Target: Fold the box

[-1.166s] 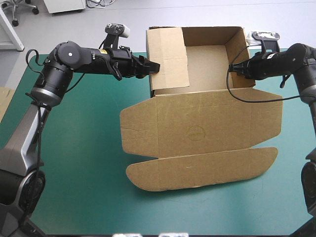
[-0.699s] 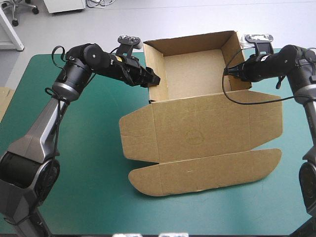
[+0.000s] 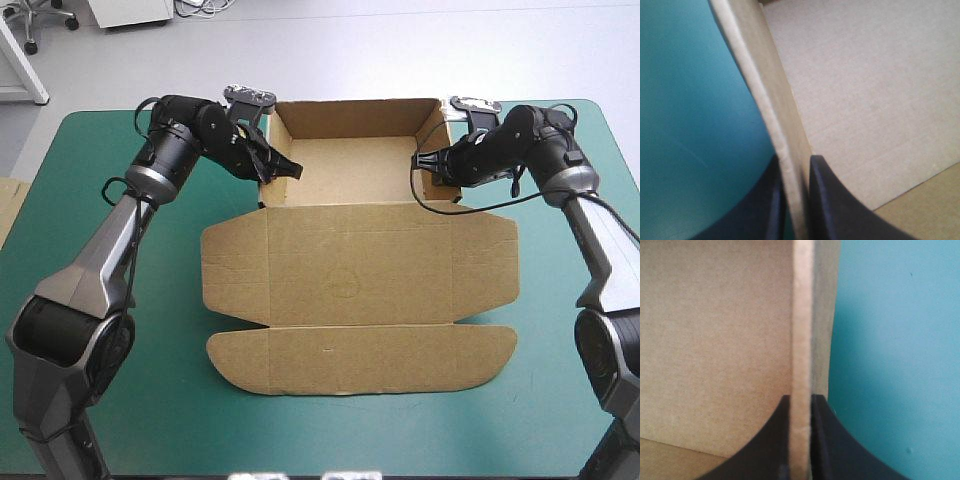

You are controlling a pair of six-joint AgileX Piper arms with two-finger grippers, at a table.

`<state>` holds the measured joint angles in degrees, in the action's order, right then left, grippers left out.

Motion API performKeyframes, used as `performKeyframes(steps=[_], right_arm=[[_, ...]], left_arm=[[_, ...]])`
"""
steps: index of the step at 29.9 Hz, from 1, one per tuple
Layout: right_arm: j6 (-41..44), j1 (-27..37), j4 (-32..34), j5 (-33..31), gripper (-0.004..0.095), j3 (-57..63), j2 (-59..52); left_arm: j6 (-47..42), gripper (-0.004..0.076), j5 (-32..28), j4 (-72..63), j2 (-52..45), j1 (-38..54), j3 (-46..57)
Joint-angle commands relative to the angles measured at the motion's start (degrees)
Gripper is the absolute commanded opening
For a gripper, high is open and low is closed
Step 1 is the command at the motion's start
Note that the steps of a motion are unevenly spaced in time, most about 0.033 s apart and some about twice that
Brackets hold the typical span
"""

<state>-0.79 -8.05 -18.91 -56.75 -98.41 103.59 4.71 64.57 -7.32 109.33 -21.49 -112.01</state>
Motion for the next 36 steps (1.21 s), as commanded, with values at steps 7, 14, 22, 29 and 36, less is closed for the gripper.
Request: performKeyframes(steps=[7, 14, 22, 29, 36], right_arm=[[1.8, -3.1, 5.6, -4.1, 0.0, -2.1, -0.8], [6.0, -8.6, 9.9, -3.4, 0.0, -6.0, 5.4], [8.8, -8.8, 12.9, -1.2, 0.0, -8.7, 8.2], [8.7, -8.8, 16.9, -2.7, 0.0, -9.3, 10.3], [8.7, -8.8, 18.9, -3.0, 0.0, -9.3, 12.7]], left_arm=[[2.5, -0.001, 4.0, 6.6, 3.0, 0.0, -1.5], [0.9, -0.001, 4.6, 13.2, 3.7, 0.0, -1.5], [-3.2, -0.001, 2.6, 21.4, 4.9, 0.0, -1.4], [-6.9, -0.001, -1.0, 20.3, 8.3, 0.0, -1.4], [-9.3, -0.001, -1.0, 22.1, 11.5, -0.3, -1.4]])
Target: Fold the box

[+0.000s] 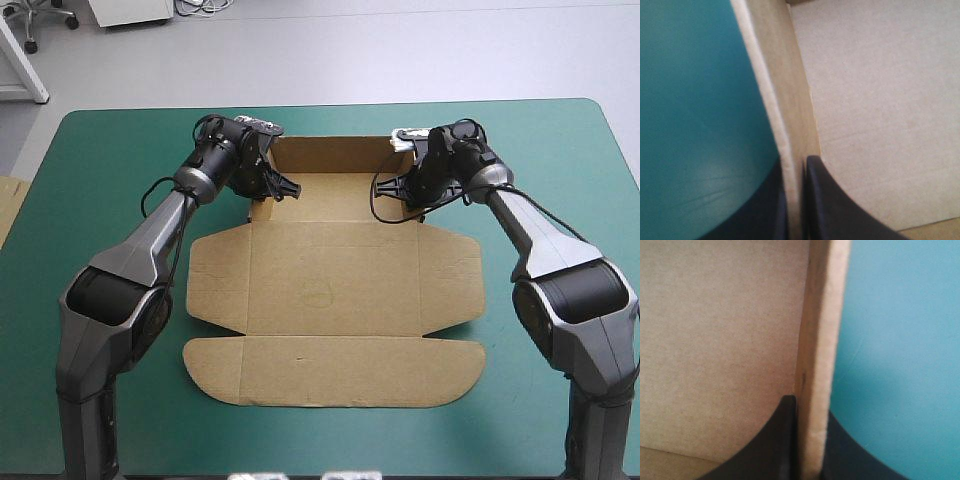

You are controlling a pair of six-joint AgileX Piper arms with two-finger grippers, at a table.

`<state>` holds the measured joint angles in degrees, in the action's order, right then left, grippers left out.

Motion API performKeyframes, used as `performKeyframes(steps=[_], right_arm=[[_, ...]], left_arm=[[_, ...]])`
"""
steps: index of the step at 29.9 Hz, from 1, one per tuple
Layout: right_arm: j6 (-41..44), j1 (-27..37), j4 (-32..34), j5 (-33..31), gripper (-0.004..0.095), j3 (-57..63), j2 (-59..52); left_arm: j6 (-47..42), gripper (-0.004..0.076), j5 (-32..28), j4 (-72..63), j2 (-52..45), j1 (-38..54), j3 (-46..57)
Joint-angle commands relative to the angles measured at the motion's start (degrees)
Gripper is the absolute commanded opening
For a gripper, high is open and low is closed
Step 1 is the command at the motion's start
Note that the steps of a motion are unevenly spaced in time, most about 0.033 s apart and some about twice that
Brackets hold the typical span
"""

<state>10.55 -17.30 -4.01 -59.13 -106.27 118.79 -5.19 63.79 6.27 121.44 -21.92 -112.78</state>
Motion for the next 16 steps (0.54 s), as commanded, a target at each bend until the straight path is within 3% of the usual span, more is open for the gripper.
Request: performKeyframes(steps=[1, 13, 16], right_arm=[[-2.9, 0.4, 4.0, -0.7, 0.0, -1.5, -2.4], [-3.5, 0.4, 3.0, -0.7, 0.0, -1.5, -1.7], [-3.8, 0.4, 2.6, -1.2, 0.0042, -1.5, -1.7]], left_arm=[[0.5, -0.001, -0.1, 9.7, -0.4, -0.2, -0.4], [1.3, -0.001, -0.2, 8.2, -0.2, -1.1, -0.4], [2.9, 0.0004, 1.3, 8.1, -0.2, -1.1, -0.5]])
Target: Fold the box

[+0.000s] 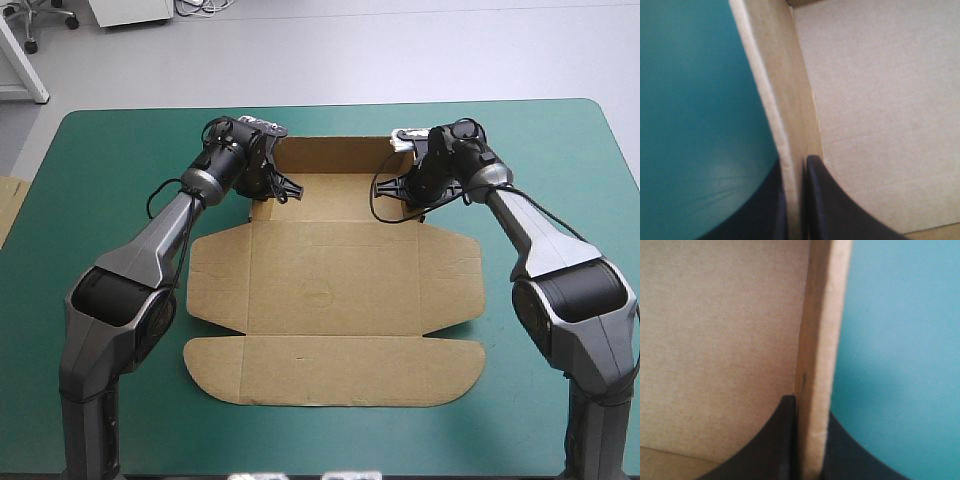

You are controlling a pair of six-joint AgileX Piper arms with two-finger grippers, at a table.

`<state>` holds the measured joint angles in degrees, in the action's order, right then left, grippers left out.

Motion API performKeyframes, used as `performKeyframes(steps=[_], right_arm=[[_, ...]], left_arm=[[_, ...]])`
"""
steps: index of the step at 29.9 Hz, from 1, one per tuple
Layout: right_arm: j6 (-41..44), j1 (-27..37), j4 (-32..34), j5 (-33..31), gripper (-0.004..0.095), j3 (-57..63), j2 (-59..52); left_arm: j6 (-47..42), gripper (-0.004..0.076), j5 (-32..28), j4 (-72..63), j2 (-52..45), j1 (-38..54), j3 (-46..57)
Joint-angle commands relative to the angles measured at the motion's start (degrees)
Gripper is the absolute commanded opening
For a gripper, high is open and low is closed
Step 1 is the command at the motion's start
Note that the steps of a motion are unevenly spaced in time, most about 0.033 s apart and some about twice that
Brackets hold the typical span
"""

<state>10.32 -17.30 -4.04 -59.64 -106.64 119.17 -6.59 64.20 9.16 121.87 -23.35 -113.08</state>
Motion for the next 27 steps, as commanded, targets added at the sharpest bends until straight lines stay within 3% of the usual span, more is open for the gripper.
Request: performKeyframes(steps=[1, 3, 7, 10, 21, 27], right_arm=[[-3.8, 0.4, 2.3, -0.9, 0.0077, -1.1, -2.2], [-3.8, 0.4, 2.1, -1.9, 0.0168, -2.0, -2.2], [-3.9, 0.4, 1.5, -4.0, 0.0377, -5.7, -2.2], [-3.9, 0.4, 1.1, -5.5, 0.0458, -9.1, -2.2], [-3.9, 0.4, 3.6, -11.9, 0.0467, -16.6, -6.7], [-3.9, -0.1, 1.2, -12.0, 0.0466, -12.3, -16.9]], left_arm=[[5.0, 0.004, 1.9, 5.2, -0.7, 0.4, -0.5], [5.0, 0.0134, 3.3, 5.5, -0.7, 0.4, -1.4], [5.0, 0.0444, 3.1, 4.1, -1.0, 0.6, -3.8], [4.7, 0.0557, 2.6, 2.5, -1.5, 0.6, -4.8], [5.7, 0.0553, 1.2, -0.7, -9.7, 0.4, -5.0], [7.3, 0.0552, 5.4, -2.9, -18.0, 0.4, -4.6]])
